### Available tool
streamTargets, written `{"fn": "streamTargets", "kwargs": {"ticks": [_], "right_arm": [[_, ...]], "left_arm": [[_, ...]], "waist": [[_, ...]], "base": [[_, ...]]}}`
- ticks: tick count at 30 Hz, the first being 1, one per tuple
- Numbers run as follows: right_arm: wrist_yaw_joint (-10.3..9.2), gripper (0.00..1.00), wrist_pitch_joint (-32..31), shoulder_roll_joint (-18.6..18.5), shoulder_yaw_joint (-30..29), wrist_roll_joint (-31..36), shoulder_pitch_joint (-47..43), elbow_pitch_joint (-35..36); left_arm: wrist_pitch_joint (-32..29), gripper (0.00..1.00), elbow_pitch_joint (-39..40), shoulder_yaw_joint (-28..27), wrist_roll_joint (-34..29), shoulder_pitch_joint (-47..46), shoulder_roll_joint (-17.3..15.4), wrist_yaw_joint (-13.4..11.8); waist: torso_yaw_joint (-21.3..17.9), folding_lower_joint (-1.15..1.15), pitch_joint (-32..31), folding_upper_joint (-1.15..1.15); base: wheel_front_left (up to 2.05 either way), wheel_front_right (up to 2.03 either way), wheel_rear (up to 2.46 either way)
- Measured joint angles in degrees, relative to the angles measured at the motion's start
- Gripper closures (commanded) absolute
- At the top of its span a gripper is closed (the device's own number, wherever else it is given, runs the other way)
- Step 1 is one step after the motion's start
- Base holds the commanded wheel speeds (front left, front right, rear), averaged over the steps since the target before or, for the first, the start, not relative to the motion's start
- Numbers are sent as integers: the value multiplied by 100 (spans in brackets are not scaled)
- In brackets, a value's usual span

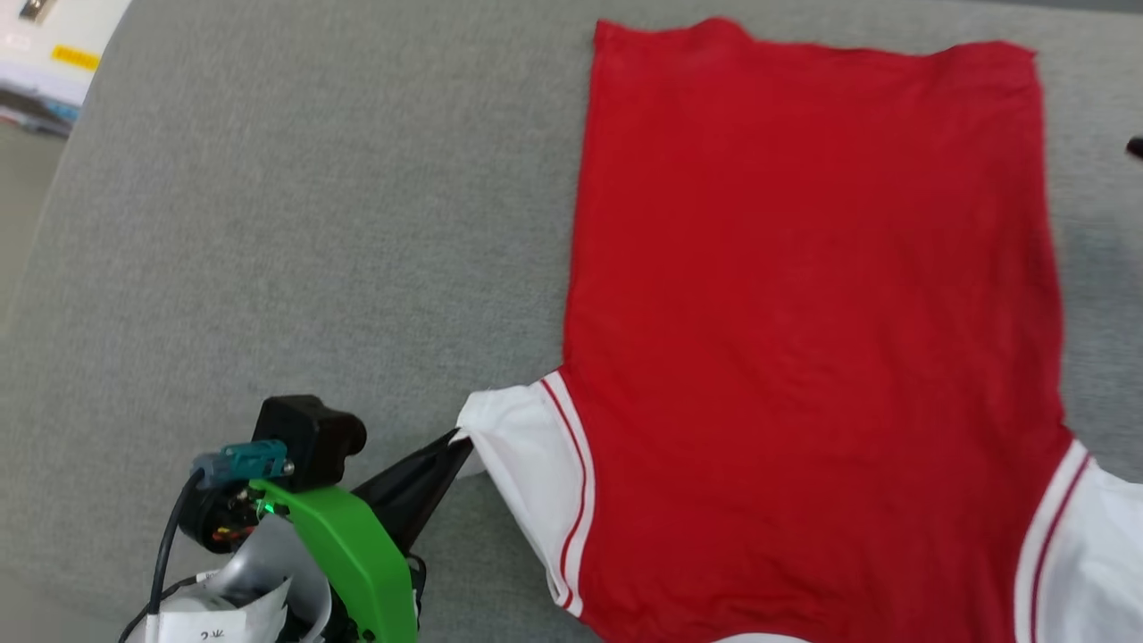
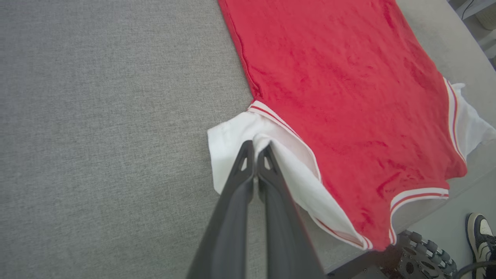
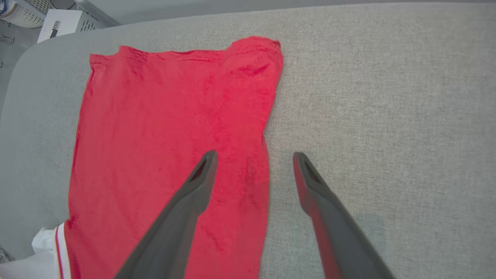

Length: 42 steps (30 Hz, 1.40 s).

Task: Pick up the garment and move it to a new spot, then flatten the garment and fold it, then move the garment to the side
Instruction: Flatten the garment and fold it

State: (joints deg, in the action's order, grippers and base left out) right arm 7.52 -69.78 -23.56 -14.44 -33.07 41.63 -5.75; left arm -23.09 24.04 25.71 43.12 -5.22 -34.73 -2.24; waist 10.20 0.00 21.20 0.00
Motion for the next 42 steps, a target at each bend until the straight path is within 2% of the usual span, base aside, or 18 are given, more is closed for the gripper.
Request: {"fn": "streamTargets", "kwargs": {"ticks": [10,19,20,21,32,42], "right_arm": [[0,0,-265,-44,-91,1034,1462,-1158],[0,0,-198,-210,96,1525,1884,-1686],[0,61,-235,-330,255,1575,1894,-1730],[0,100,-254,-352,271,1575,1890,-1718],[0,100,-196,-357,291,1561,1511,-1706],[1,100,63,-202,301,1285,409,-1673]], "left_arm": [[146,100,56,142,-76,-270,241,130],[383,100,-153,164,-76,-452,438,208],[450,100,-290,200,-76,-492,508,253],[469,100,-312,199,-76,-498,508,256],[542,100,-492,190,-76,-548,516,285],[547,100,-653,141,-18,-534,504,216]], "waist": [[623,1,889,0],[1112,0,1383,0],[1275,0,1513,0],[1290,0,1520,0],[1244,0,1294,0],[1000,-1,648,0]], "base": [[0,0,0],[0,0,0],[0,0,0],[0,0,0],[0,0,0],[0,0,0]]}}
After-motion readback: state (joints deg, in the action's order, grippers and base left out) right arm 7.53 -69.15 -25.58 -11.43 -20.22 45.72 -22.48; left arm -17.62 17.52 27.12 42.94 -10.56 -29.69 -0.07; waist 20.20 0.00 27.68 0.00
